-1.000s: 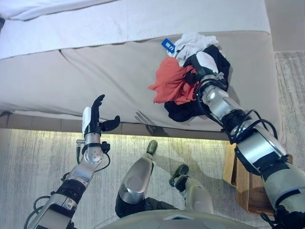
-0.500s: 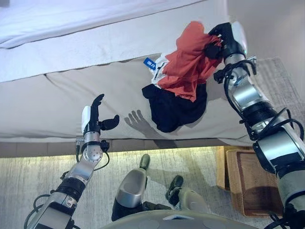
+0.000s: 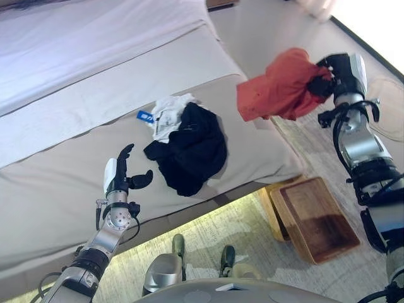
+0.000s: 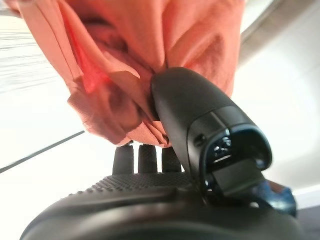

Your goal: Pick up the clothes from the bed and place them into the basket

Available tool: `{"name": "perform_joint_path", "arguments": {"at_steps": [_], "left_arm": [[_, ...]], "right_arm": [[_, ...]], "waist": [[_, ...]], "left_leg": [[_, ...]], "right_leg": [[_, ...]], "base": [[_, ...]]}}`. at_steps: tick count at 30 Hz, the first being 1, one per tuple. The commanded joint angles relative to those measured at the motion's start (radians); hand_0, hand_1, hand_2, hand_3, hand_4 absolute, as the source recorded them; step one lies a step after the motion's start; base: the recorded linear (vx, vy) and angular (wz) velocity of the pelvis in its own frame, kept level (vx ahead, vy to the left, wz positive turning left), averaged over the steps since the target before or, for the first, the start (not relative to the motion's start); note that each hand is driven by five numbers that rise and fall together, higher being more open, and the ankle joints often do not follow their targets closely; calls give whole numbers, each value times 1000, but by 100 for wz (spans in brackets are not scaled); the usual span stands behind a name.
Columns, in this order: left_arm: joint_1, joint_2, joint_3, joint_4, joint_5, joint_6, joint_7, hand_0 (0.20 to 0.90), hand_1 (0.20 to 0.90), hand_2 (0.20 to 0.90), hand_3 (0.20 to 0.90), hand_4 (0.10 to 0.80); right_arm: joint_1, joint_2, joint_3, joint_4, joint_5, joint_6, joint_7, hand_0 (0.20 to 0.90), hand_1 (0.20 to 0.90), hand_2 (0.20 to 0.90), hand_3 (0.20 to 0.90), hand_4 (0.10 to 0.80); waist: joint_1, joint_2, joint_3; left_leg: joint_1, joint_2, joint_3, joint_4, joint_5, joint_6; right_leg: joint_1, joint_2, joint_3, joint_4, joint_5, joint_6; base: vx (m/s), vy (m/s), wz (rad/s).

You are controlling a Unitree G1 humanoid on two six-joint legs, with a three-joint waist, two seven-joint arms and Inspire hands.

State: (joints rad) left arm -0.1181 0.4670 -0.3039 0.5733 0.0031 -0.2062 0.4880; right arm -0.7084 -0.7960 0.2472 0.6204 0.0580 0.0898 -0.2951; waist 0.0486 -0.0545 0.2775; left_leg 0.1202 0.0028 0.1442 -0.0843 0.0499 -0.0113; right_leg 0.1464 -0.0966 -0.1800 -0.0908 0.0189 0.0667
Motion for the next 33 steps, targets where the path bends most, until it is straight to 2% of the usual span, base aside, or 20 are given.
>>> {"name": "perform_joint_path", "arguments": {"at_steps": [1,14,27,33], "left_arm": [[-27,0,-13,19,54,-105,18,900,900,900,900,800],[-80,-32,-58,30,87,-77,-13,900,900,900,900,800],[-113,-38,-83,39,98,-73,-16,900,900,900,900,800],[-126,-43,-105,43,89,-87,-14,900,900,900,900,800]], "right_arm": [[30,-103,-26,-29,-8,-78,-32,300,300,300,200,100],[173,-117,-114,45,40,-20,-47,300,300,300,200,100],[211,-83,-126,193,53,1,-26,300,300,300,200,100],[164,-97,-112,297,38,-21,-12,300,300,300,200,100]], "waist": [[-44,-5,-169],[-142,15,-135],[-171,47,-93],[-167,88,-75]], "left_leg": [[7,118,69,-3,-80,-46],[41,134,135,-3,-90,-63],[36,133,149,-3,-93,-71],[28,127,144,-3,-88,-75]], "right_leg": [[-70,-44,18,8,34,31],[-104,-6,112,3,40,19],[-135,-3,132,4,45,15],[-141,-10,121,3,42,13]], "base": [[12,-43,-27],[23,-49,-24],[-15,-38,-7],[-47,-11,-1]]}}
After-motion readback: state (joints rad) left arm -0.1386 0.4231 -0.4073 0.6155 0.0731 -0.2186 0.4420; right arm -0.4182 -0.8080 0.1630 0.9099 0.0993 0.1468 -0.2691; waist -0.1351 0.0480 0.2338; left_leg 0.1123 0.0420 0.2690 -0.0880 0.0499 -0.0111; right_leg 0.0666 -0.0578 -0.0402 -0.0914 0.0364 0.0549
